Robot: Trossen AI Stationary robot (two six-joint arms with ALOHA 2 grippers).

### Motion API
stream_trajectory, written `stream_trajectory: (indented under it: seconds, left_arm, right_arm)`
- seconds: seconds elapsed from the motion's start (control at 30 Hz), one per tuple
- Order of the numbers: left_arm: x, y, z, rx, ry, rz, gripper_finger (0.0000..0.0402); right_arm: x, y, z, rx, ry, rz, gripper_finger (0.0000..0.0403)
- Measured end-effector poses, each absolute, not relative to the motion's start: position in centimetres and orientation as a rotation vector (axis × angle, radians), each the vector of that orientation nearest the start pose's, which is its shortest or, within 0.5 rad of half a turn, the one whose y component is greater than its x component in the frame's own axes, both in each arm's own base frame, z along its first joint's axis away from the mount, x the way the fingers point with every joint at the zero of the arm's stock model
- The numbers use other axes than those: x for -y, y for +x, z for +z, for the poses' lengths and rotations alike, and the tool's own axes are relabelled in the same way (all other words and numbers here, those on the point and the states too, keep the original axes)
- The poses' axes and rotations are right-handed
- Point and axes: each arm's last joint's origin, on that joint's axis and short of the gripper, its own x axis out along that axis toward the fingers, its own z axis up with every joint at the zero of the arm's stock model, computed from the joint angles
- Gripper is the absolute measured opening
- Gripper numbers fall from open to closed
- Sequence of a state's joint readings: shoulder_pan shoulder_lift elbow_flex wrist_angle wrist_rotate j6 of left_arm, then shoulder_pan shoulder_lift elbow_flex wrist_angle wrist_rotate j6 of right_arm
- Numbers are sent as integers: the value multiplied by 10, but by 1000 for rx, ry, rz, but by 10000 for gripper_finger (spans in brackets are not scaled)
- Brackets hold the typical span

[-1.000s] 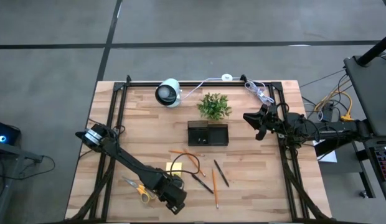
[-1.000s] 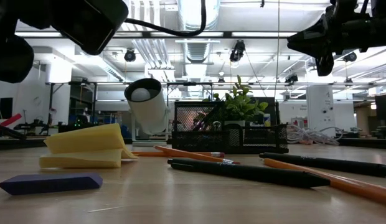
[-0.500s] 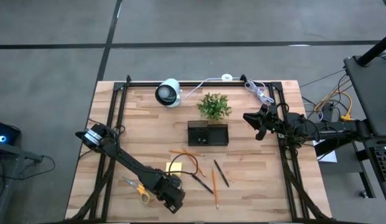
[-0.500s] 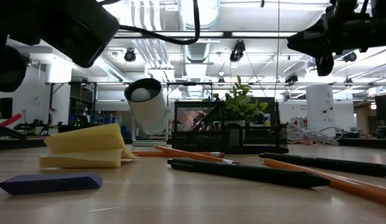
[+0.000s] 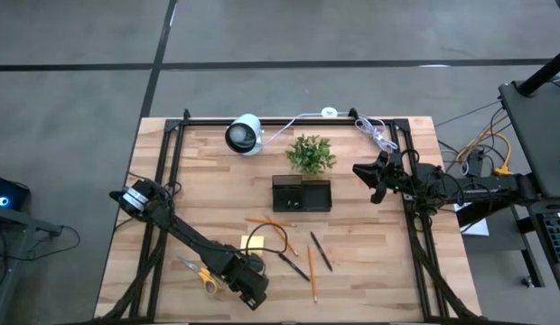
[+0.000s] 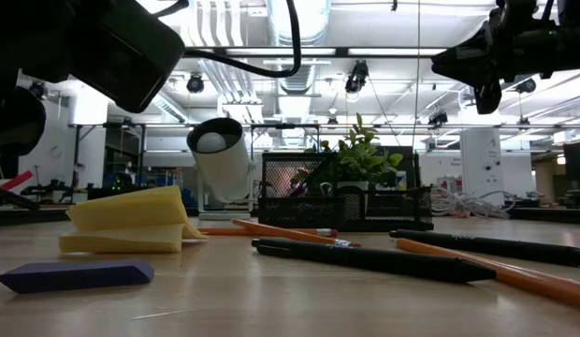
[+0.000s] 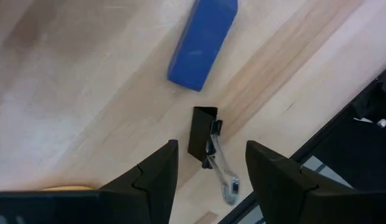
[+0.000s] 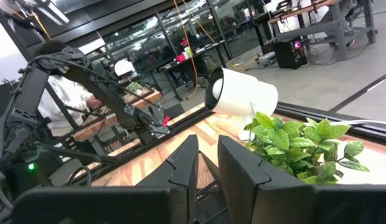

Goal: Pick and place office supplies into organizer
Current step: Put the black binder clip into the black desk organizer

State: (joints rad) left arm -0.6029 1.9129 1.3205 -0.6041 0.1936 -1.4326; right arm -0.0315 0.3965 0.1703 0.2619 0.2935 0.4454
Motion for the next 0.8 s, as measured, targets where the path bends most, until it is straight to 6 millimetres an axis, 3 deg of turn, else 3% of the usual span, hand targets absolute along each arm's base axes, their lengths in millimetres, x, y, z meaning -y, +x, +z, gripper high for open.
stream_trajectory:
  seconds: [0.63,0.8]
  left_arm:
    - [222,311,176,-1414,-949,256,170]
    - [222,311,176,-1415,-949,256,141]
  right_arm:
    - [12,124,212,108,446,-311,52]
    - [12,124,212,108,446,-311,52]
